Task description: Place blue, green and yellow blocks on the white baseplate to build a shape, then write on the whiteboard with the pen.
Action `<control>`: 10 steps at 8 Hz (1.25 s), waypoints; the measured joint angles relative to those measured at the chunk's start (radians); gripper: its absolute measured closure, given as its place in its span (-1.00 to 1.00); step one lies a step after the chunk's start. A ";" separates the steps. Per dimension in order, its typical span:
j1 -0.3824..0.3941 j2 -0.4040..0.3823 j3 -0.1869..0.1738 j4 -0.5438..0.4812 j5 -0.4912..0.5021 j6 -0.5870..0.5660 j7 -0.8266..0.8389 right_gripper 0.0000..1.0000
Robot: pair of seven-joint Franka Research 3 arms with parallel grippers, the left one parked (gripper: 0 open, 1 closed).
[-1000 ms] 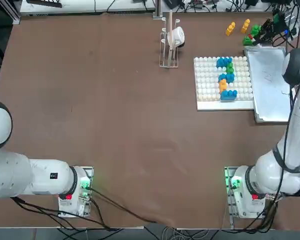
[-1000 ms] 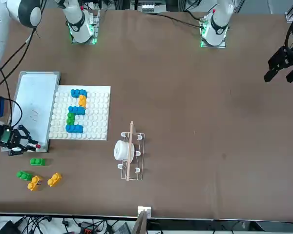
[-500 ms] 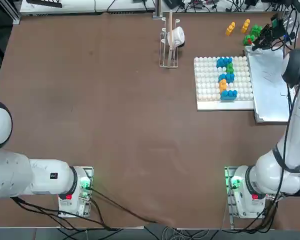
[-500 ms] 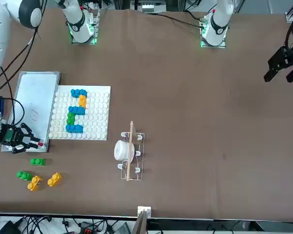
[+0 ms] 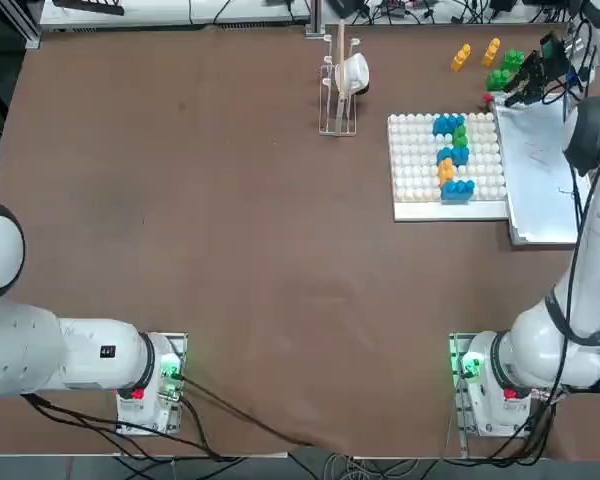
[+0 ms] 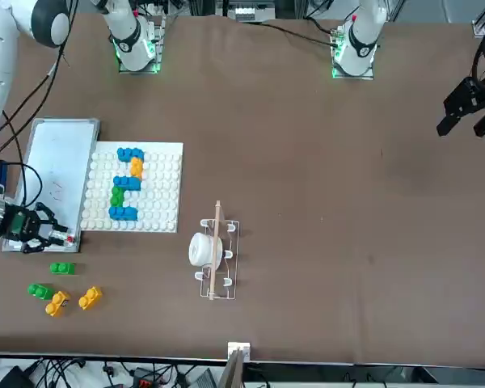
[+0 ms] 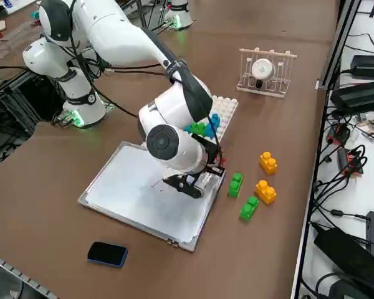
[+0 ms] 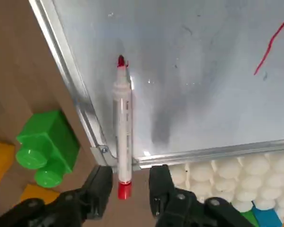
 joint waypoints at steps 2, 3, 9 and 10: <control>0.018 -0.003 0.000 0.003 -0.024 0.001 0.000 -0.88; 0.023 -0.006 0.000 0.009 -0.041 0.001 -0.012 -1.00; 0.030 -0.127 -0.003 0.075 -0.133 -0.143 -0.282 -1.00; 0.042 -0.163 -0.001 0.099 -0.182 -0.169 -0.358 -1.00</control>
